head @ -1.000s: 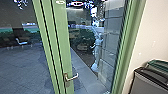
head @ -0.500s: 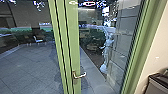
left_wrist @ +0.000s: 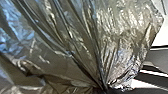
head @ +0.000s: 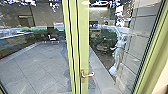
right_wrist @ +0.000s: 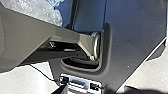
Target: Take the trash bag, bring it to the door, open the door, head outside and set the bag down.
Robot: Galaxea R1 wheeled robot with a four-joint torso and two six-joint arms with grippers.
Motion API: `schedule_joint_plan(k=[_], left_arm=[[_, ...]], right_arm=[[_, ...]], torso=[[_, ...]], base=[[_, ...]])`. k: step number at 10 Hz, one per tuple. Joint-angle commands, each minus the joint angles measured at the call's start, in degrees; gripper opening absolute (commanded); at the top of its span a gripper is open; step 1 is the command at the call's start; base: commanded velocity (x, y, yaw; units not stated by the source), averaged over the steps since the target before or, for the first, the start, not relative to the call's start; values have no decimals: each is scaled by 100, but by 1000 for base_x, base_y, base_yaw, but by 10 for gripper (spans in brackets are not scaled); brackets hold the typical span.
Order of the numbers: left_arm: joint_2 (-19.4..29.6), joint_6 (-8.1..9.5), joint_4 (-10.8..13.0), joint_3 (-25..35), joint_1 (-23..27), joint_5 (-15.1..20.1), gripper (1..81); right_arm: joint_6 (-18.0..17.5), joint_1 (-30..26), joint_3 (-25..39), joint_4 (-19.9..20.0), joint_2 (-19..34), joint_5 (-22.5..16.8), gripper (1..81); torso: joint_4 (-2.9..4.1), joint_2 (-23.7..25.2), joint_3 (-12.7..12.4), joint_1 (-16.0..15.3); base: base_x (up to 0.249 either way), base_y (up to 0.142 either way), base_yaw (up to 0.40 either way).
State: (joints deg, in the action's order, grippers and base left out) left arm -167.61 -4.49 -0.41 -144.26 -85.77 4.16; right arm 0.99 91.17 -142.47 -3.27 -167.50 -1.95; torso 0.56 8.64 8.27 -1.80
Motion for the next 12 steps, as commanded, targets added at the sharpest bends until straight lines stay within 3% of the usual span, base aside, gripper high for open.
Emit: schedule_joint_plan(k=[1,12], left_arm=[[25,-26,6,56,258,367,10],[-10,-26,41,-6,258,384,10]], right_arm=[[24,-217,63,-51,21,-350,811],[16,-217,-78,-42,-5,-350,811]], torso=[[0,0,0,0],[0,0,0,0]], base=[[0,0,306],[0,0,295]])
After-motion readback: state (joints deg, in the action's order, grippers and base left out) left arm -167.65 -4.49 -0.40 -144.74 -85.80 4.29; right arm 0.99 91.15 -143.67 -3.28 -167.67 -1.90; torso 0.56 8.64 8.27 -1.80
